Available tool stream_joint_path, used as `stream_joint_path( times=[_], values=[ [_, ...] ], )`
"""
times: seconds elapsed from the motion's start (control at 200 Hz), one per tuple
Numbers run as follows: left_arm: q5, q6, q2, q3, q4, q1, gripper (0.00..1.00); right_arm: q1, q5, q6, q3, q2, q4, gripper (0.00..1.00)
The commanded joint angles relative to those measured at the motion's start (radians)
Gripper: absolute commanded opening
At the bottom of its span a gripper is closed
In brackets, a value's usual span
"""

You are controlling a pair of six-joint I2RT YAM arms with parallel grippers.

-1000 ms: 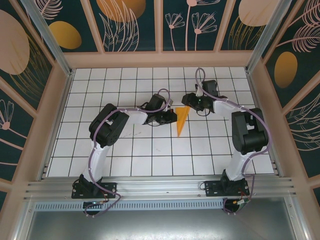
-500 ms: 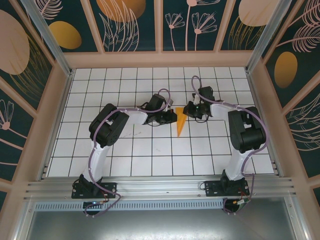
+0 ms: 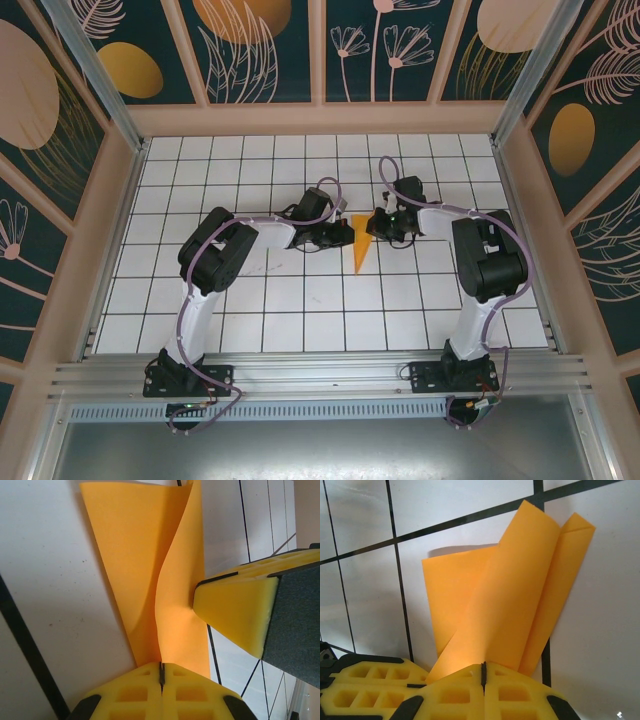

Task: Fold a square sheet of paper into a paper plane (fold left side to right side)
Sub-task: Fold the wing for the fifth time at the center of the table.

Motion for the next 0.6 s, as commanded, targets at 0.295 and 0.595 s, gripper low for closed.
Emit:
stream_joint_path(
  times=[0.295,0.595],
  values=[
    [-0.039,0.021,0.047,0.006,-0.078,-0.005,0.0,-0.002,0.05,-0.03,-0.049,0.021,-0.041,0.0],
    [-0.083,0.042,-0.028,0.009,-0.105,0.0,0.11,-0.009,0.074,-0.042,-0.081,0.035,-0.056,0.0]
  ],
)
